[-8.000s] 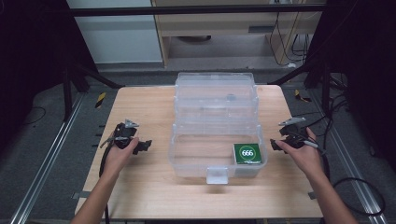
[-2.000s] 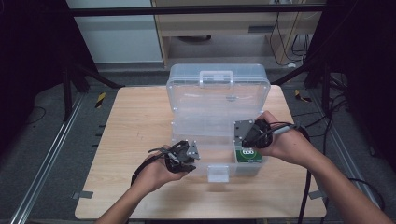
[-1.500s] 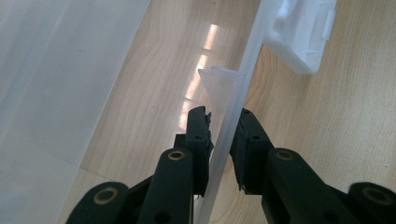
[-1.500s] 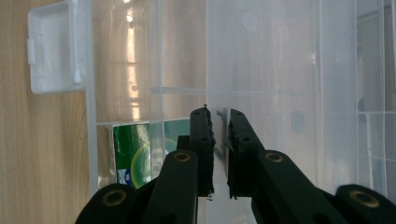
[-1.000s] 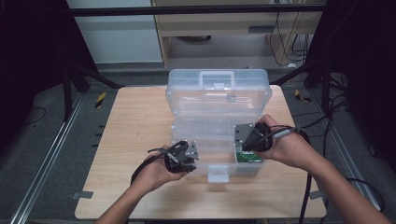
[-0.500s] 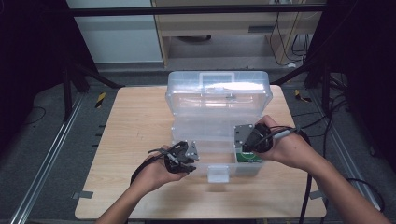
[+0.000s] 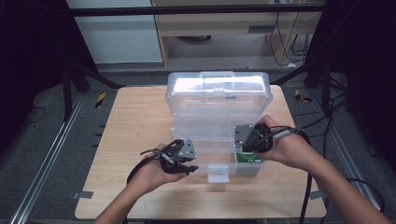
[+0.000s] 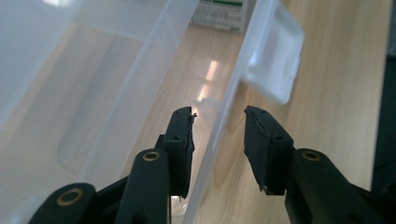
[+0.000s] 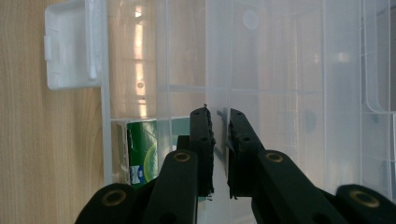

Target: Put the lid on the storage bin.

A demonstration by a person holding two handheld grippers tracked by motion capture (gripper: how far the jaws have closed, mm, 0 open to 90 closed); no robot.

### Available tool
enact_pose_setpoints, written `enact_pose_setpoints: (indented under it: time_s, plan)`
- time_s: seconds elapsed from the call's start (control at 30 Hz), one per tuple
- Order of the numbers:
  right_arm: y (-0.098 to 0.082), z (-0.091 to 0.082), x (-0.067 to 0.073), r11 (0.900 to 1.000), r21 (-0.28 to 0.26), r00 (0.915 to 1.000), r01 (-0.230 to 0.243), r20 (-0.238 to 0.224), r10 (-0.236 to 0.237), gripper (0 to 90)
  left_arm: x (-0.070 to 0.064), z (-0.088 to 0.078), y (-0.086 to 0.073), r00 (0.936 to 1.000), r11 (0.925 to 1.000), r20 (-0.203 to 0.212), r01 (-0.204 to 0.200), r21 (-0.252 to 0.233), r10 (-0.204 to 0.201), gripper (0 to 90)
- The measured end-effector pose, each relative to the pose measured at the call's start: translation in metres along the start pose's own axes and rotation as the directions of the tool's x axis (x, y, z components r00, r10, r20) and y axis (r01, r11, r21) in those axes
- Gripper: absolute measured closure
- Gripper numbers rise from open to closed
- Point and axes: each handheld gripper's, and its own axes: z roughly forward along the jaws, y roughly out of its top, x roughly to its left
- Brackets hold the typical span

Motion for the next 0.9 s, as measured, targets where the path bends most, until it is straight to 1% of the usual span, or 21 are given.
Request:
enact_pose_setpoints:
  time_s: [0.03, 0.1, 0.13, 0.2, 0.27, 0.3, 0.33, 0.37, 0.4, 0.47, 0.5, 0.53, 0.57, 0.6, 0.63, 0.73, 0.77, 0.8, 0.83, 0.87, 0.9]
  plan:
    - [0.000, 0.000, 0.000, 1.000, 0.001, 1.0000, 0.001, 0.001, -0.001, 82.4, -0.002, -0.009, 0.003, 0.9998, 0.9993, 0.020, 0.006, -0.038, -0.005, 61.9]
    - [0.000, 0.000, 0.000, 1.000, 0.001, 1.0000, 0.001, 0.002, -0.001, 82.3, -0.004, -0.020, 0.007, 0.9997, 0.9975, 0.025, 0.007, -0.070, -0.005, 62.0]
    - [0.000, 0.000, 0.000, 1.000, 0.001, 1.0000, 0.001, 0.002, -0.001, 82.3, -0.004, -0.020, 0.007, 0.9997, 0.9975, 0.025, 0.007, -0.070, -0.005, 62.5]
    - [0.000, 0.000, 0.000, 1.000, 0.003, 1.0000, -0.002, 0.003, 0.002, 82.3, -0.004, -0.037, 0.013, 0.9995, 0.9941, 0.029, 0.013, -0.107, -0.010, 63.9]
    - [0.000, 0.000, 0.000, 1.000, -0.001, 1.0000, -0.001, 0.002, 0.001, 82.3, -0.002, -0.048, 0.015, 0.9995, 0.9914, 0.022, 0.025, -0.129, -0.022, 66.2]
    - [0.000, 0.000, 0.000, 1.000, -0.001, 1.0000, -0.001, 0.003, 0.001, 82.2, -0.001, -0.053, 0.016, 0.9993, 0.9894, 0.018, 0.035, -0.141, -0.033, 67.6]
    - [0.000, 0.000, 0.000, 1.000, -0.001, 1.0000, -0.001, 0.003, 0.001, 82.2, -0.001, -0.053, 0.016, 0.9993, 0.9894, 0.018, 0.035, -0.141, -0.033, 68.8]
    - [0.000, 0.000, 0.001, 1.000, 0.000, 1.0000, -0.002, 0.005, 0.002, 82.2, 0.006, -0.067, 0.017, 0.9981, 0.9845, 0.000, 0.061, -0.164, -0.062, 71.6]
    - [0.000, 0.000, 0.000, 1.000, -0.001, 1.0000, -0.001, 0.005, 0.001, 82.2, 0.011, -0.072, 0.017, 0.9967, 0.9820, -0.015, 0.076, -0.173, -0.080, 73.5]
    - [0.000, 0.000, 0.001, 1.000, -0.001, 1.0000, -0.002, 0.005, 0.002, 82.2, 0.021, -0.082, 0.015, 0.9927, 0.9769, -0.030, 0.110, -0.183, -0.117, 78.3]
    - [0.000, 0.000, 0.001, 1.000, -0.001, 1.0000, -0.002, 0.006, 0.002, 82.1, 0.026, -0.085, 0.014, 0.9892, 0.9733, -0.041, 0.131, -0.188, -0.141, 80.4]
    - [0.000, 0.000, 0.001, 1.000, -0.001, 1.0000, -0.002, 0.006, 0.002, 82.1, 0.026, -0.085, 0.014, 0.9892, 0.9733, -0.041, 0.131, -0.188, -0.141, 82.1]
    - [0.000, 0.000, 0.001, 1.000, -0.001, 1.0000, -0.002, 0.006, 0.002, 82.1, 0.033, -0.089, 0.012, 0.9834, 0.9674, -0.048, 0.162, -0.194, -0.175, 82.1]
    - [0.000, 0.000, 0.001, 1.000, -0.001, 1.0000, -0.002, 0.007, 0.002, 82.1, 0.044, -0.092, 0.008, 0.9742, 0.9595, -0.064, 0.200, -0.198, -0.217, 85.7]
    - [0.000, 0.000, 0.001, 1.000, -0.002, 1.0000, -0.002, 0.007, 0.002, 82.1, 0.049, -0.093, 0.007, 0.9687, 0.9547, -0.068, 0.221, -0.199, -0.239, 86.8]
    - [-0.001, 0.000, 0.001, 1.000, -0.004, 1.0000, -0.004, 0.007, 0.004, 82.1, 0.066, -0.093, 0.002, 0.9485, 0.9331, -0.077, 0.285, -0.220, -0.307, 88.6]
    - [-0.001, 0.000, 0.001, 1.000, -0.004, 1.0000, -0.004, 0.008, 0.004, 82.1, 0.072, -0.092, 0.001, 0.9417, 0.9256, -0.077, 0.304, -0.226, -0.328, 89.3]
    - [-0.001, 0.000, 0.001, 1.000, -0.004, 1.0000, -0.005, 0.008, 0.005, 82.1, 0.077, -0.092, 0.000, 0.9367, 0.9214, -0.086, 0.312, -0.231, -0.339, 89.6]
    - [-0.001, 0.000, 0.001, 1.000, -0.004, 1.0000, -0.005, 0.008, 0.005, 82.1, 0.077, -0.092, 0.000, 0.9367, 0.9214, -0.086, 0.312, -0.231, -0.339, 89.7]
    - [0.000, 0.000, 0.001, 1.000, -0.003, 1.0000, -0.007, 0.006, 0.007, 82.0, 0.087, -0.090, -0.001, 0.9266, 0.9112, -0.091, 0.335, -0.239, -0.365, 89.8]
    - [0.000, 0.000, 0.001, 1.000, 0.000, 1.0000, -0.006, 0.007, 0.006, 82.0, 0.092, -0.090, -0.001, 0.9216, 0.9055, -0.090, 0.348, -0.244, -0.378, 89.8]
